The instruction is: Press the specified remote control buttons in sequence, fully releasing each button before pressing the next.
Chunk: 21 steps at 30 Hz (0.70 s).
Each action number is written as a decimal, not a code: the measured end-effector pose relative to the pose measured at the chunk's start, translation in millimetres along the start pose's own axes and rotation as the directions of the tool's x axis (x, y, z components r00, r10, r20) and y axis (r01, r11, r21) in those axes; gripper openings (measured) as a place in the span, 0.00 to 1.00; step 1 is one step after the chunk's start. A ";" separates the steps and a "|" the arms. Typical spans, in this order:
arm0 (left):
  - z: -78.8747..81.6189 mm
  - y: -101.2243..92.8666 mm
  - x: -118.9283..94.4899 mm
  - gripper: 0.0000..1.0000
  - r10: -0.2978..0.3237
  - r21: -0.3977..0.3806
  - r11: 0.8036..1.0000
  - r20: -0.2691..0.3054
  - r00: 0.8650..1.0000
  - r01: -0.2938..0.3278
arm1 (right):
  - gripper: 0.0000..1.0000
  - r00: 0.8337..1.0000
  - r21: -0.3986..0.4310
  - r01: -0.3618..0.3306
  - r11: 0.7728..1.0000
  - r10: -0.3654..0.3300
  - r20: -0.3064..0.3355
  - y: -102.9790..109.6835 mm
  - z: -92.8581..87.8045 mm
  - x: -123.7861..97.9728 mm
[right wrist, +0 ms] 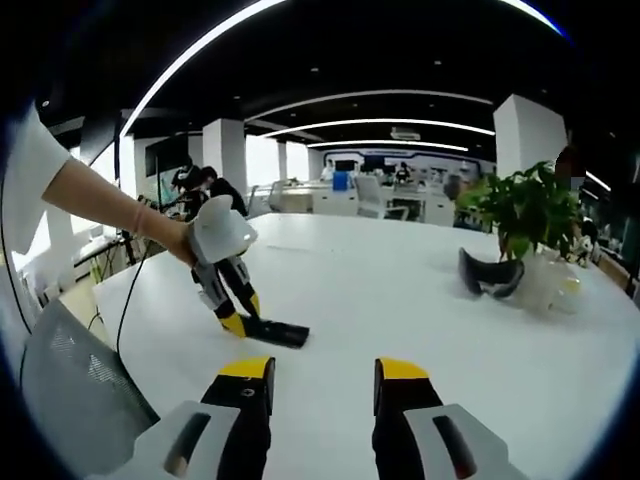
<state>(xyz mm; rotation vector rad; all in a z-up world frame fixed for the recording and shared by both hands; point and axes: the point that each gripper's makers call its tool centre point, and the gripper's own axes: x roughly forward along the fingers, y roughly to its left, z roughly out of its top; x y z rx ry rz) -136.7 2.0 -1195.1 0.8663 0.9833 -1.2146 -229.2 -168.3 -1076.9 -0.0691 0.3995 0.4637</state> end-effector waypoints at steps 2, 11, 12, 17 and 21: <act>-1.2 -4.1 -0.4 0.24 0.000 0.003 1.000 0.002 1.000 0.000 | 0.37 1.000 0.000 -0.001 1.000 0.001 -0.002 0.1 -0.4 0.1; -5.2 -18.7 -1.5 0.24 -0.004 -0.005 1.000 0.034 0.999 0.005 | 0.36 1.000 -0.013 -0.013 1.000 0.013 -0.013 3.3 -2.2 0.8; -5.3 -19.9 -1.6 0.24 -0.005 -0.005 1.000 0.035 0.999 0.005 | 0.36 1.000 -0.014 -0.014 1.000 0.014 -0.015 3.6 -2.4 0.8; -6.6 -26.1 -2.1 0.24 -0.007 -0.004 1.000 0.043 0.999 0.007 | 0.36 1.000 -0.014 -0.017 1.000 0.017 -0.020 4.3 -3.3 0.8; -7.7 -31.5 -3.0 0.24 -0.008 -0.001 1.000 0.048 0.999 0.008 | 0.36 0.999 -0.017 -0.020 1.000 0.019 -0.026 5.0 -4.0 0.9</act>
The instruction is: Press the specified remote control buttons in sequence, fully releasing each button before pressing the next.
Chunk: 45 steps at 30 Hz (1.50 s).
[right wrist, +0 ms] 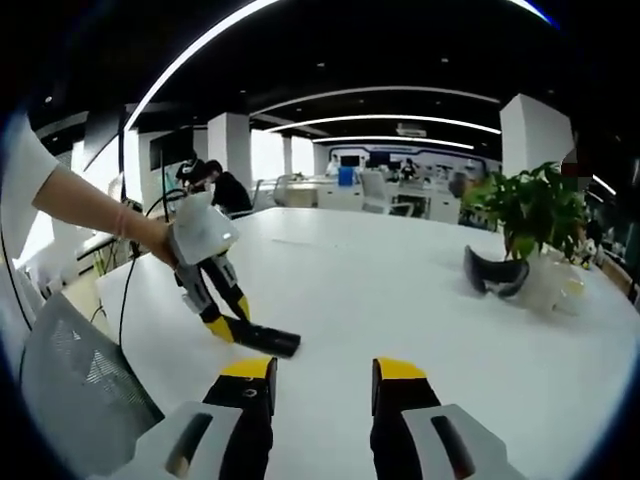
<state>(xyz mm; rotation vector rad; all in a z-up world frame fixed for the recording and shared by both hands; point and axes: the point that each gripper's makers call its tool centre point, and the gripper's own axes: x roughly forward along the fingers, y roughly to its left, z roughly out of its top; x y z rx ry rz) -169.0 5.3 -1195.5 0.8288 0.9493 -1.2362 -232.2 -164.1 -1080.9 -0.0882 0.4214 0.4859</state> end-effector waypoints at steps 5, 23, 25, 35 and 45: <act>-1.4 -5.4 -0.9 0.24 0.004 -0.005 1.000 0.005 1.000 -0.004 | 0.35 1.000 -0.008 -0.003 1.000 0.002 -0.013 1.0 -2.3 0.4; -3.9 -31.8 -2.4 0.24 -0.011 0.034 0.999 -0.005 1.000 0.012 | 0.32 0.999 -0.021 -0.026 0.999 0.025 -0.047 5.4 -7.8 2.4; -4.0 -33.3 -2.5 0.24 -0.012 0.036 0.999 -0.006 1.000 0.013 | 0.32 0.998 -0.022 -0.028 0.999 0.027 -0.050 5.7 -8.5 2.6; -4.7 -49.6 -2.3 0.24 -0.020 0.072 0.997 -0.030 0.999 0.022 | 0.31 0.998 -0.012 -0.032 0.999 0.032 -0.055 5.4 -10.0 3.1; -6.2 -67.5 -3.1 0.24 -0.023 0.085 0.996 -0.031 0.999 0.025 | 0.31 0.998 -0.008 -0.036 0.999 0.035 -0.060 5.3 -11.5 3.5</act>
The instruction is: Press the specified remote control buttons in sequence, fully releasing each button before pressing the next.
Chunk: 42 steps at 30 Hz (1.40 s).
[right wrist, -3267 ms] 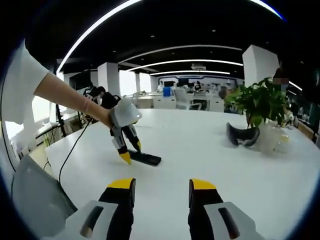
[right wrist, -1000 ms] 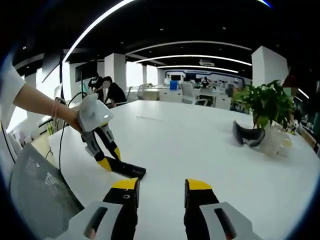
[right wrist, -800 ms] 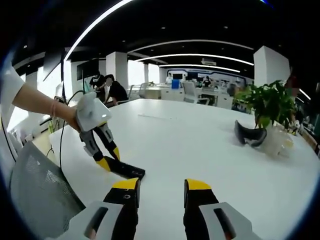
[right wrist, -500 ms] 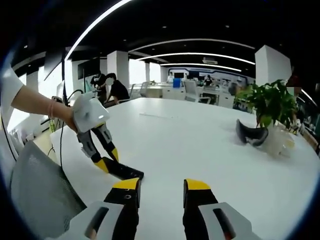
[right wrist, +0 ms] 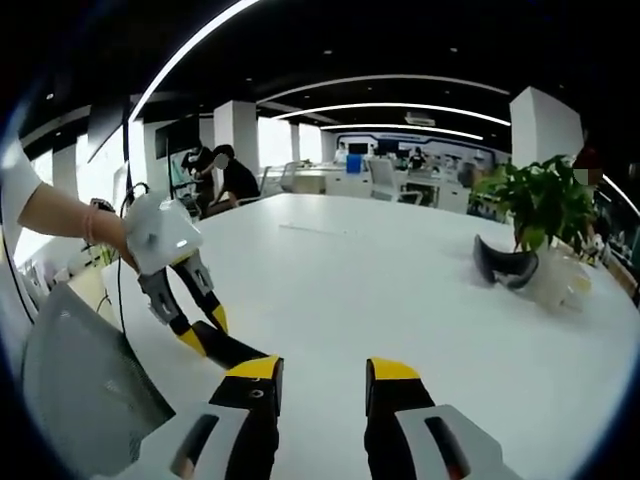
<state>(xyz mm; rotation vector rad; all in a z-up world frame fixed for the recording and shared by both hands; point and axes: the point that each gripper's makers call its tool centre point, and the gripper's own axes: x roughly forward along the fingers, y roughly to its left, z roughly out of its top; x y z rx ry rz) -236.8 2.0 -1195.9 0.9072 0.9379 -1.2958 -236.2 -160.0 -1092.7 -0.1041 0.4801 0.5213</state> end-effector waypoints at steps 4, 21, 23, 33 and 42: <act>0.3 -9.4 -0.8 0.24 -0.006 0.012 1.000 0.009 1.000 0.006 | 0.30 1.000 -0.002 -0.007 1.000 0.007 -0.001 1.4 0.0 0.2; 1.1 -25.6 -0.7 0.24 -0.021 0.051 0.998 -0.007 1.000 0.021 | 0.29 1.000 0.010 -0.020 1.000 0.020 -0.003 3.5 -0.8 0.1; 1.3 -27.5 -0.7 0.24 -0.020 0.049 0.999 -0.006 1.000 0.020 | 0.28 1.000 0.016 -0.025 1.000 0.025 0.000 3.9 -0.4 -0.1; 2.1 -36.8 -0.4 0.24 -0.033 0.079 0.996 -0.019 0.999 0.034 | 0.25 0.999 0.018 -0.046 0.999 0.047 -0.008 7.5 -1.6 1.2; 2.6 -44.0 -0.8 0.24 -0.037 0.087 0.995 -0.010 0.999 0.038 | 0.24 0.998 0.011 -0.061 0.998 0.061 -0.017 10.4 -2.9 2.2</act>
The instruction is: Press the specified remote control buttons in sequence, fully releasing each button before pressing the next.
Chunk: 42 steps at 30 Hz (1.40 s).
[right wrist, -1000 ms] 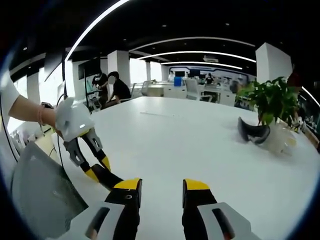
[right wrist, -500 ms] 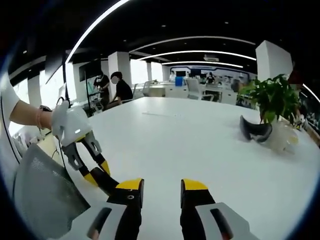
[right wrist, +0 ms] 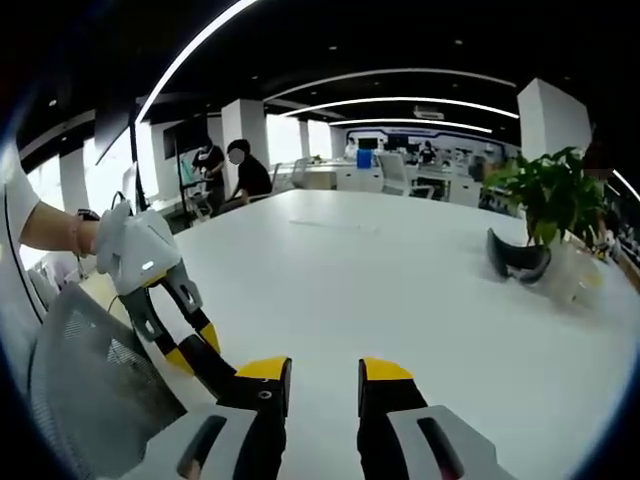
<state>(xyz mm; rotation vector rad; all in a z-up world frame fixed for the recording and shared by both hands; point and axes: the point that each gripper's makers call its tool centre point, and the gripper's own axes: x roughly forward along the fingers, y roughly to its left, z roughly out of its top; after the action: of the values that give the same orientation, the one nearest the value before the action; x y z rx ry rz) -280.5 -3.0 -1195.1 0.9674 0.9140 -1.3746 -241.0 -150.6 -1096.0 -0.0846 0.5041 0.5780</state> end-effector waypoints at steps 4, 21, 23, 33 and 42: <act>1.0 -5.9 0.3 0.24 -0.005 0.024 1.000 -0.007 1.000 0.006 | 0.24 1.000 -0.006 -0.007 1.000 0.007 -0.008 1.7 -1.3 0.7; 1.6 -7.8 -0.4 0.25 -0.032 0.034 0.999 0.016 0.999 0.032 | 0.22 0.996 -0.015 -0.074 0.997 0.073 -0.053 16.6 -8.5 4.3; 2.1 -8.0 -0.1 0.25 -0.034 0.039 0.999 0.005 0.999 0.034 | 0.22 0.993 -0.016 -0.093 0.995 0.092 -0.069 20.7 -11.2 5.4; 1.8 -6.6 0.0 0.25 -0.025 0.023 0.999 0.014 1.000 0.025 | 0.14 0.960 -0.035 -0.212 0.977 0.201 -0.196 41.6 -32.2 13.3; 1.8 -5.5 1.3 0.25 -0.025 0.018 1.000 -0.008 1.000 0.025 | 0.12 0.944 0.049 -0.254 0.966 0.259 -0.205 46.4 -36.9 14.3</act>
<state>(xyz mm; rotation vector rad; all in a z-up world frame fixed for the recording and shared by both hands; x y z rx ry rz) -286.1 -4.9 -1195.8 0.9784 0.9236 -1.4031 -271.9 -112.6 -1132.3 -0.0591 0.7336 0.8243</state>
